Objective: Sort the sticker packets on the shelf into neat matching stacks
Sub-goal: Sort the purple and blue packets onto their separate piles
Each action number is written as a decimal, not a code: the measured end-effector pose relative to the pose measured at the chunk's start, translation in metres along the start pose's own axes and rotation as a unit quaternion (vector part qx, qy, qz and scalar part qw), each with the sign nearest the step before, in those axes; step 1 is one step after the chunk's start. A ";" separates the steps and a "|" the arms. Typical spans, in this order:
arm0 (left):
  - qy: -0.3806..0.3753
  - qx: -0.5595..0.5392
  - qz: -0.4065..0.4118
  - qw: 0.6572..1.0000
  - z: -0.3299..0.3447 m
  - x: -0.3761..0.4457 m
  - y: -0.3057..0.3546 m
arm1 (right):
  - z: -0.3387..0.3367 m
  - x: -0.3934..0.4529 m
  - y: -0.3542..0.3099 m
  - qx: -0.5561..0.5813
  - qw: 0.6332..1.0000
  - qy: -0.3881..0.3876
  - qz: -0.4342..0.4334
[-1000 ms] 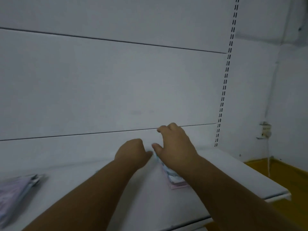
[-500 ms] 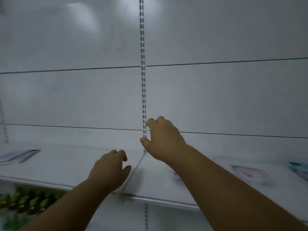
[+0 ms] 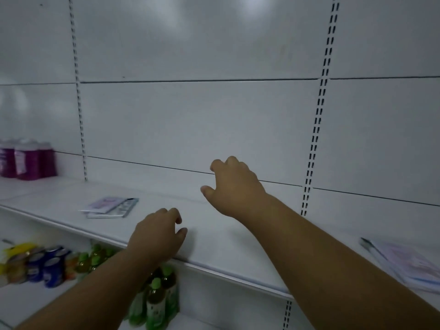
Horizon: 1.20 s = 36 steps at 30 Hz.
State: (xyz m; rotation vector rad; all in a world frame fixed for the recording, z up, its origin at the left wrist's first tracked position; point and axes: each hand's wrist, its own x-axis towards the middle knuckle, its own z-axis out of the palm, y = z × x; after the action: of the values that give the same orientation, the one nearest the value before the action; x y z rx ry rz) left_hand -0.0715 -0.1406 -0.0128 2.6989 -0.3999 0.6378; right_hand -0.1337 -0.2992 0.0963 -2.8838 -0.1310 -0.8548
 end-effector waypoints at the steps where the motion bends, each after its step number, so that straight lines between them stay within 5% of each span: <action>1: 0.001 -0.004 -0.004 1.000 0.004 0.008 -0.010 | 0.008 0.013 -0.007 0.006 1.000 -0.002 -0.002; 9: 0.024 0.018 0.008 1.000 0.011 0.076 -0.117 | 0.075 0.105 -0.085 0.020 0.999 -0.031 -0.021; 13: 0.059 0.128 -0.038 0.989 0.002 0.107 -0.169 | 0.106 0.124 -0.121 0.003 0.999 -0.034 0.007; 17: -0.087 0.143 -0.116 0.979 -0.002 0.140 -0.217 | 0.132 0.136 -0.154 -0.005 0.997 -0.046 0.055; 20: -0.139 0.088 -0.097 0.982 0.006 0.152 -0.239 | 0.150 0.141 -0.179 -0.013 0.995 -0.052 0.085; 26: 0.002 -0.110 -0.024 0.994 -0.006 0.155 -0.265 | 0.179 0.147 -0.206 -0.004 0.984 -0.066 0.165; 32: 0.078 -0.459 -0.027 0.885 -0.060 0.150 -0.289 | 0.218 0.152 -0.230 -0.033 0.948 -0.203 0.242; 36: 0.056 -0.537 -0.020 0.841 -0.088 0.131 -0.299 | 0.238 0.158 -0.245 -0.069 0.930 -0.240 0.269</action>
State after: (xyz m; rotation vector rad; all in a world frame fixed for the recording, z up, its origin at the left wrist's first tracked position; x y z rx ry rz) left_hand 0.1108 0.1386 0.0467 1.5774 -0.4750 0.3669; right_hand 0.0965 -0.0139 0.0095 -2.9451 0.6693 -0.0592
